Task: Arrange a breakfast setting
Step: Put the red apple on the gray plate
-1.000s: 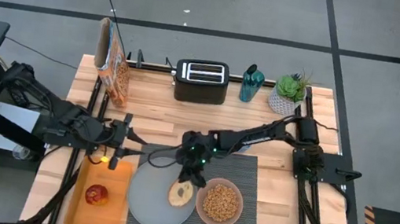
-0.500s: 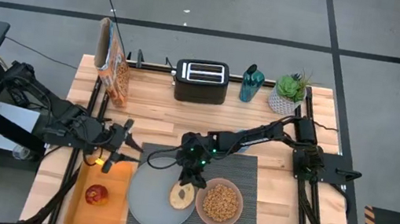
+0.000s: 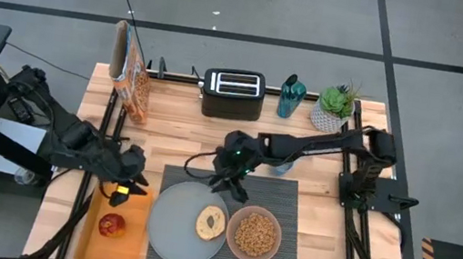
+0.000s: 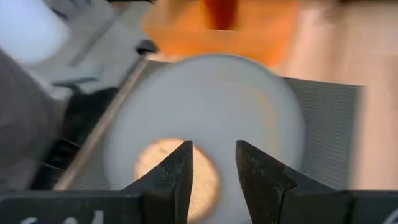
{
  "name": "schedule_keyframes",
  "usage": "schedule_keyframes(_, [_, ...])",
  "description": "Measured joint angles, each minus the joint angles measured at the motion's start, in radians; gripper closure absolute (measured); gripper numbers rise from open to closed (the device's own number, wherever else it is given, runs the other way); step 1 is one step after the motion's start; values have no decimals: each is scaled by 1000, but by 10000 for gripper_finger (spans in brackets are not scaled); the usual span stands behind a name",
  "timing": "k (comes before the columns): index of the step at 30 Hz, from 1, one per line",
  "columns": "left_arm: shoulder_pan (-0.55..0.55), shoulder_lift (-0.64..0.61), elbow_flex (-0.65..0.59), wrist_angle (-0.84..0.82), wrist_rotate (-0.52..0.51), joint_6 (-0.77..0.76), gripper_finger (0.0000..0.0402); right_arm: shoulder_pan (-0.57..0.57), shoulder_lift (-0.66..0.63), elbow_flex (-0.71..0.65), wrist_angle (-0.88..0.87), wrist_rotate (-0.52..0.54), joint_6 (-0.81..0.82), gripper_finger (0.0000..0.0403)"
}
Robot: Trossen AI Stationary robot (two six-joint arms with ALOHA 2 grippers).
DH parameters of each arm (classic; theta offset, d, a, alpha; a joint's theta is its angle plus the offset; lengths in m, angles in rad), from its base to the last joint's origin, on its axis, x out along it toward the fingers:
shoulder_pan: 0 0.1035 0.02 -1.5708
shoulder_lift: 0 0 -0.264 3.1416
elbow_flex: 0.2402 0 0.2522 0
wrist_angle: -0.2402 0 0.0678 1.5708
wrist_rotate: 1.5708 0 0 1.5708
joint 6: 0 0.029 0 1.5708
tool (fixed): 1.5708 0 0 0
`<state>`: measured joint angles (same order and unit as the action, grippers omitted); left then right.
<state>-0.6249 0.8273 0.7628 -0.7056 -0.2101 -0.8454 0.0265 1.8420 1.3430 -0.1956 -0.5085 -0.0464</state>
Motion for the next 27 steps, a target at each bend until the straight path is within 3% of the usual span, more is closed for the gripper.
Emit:
schedule_keyframes(6, [-103,216,131,-108,26,-236,249,7,-96,0,-117,233,-97,274])
schedule_keyframes(10, [-156,390,282,-263,52,-313,249,6,-143,-8,-135,315,-131,274])
schedule_keyframes(15, [-220,546,403,-473,142,-545,249,4,-200,-38,-136,426,-149,274])
schedule_keyframes(21, [-232,663,417,-496,364,-726,249,3,-268,-101,-119,475,-167,274])
schedule_keyframes(27, [-233,725,417,-496,472,-752,249,4,-336,-179,-80,475,-167,275])
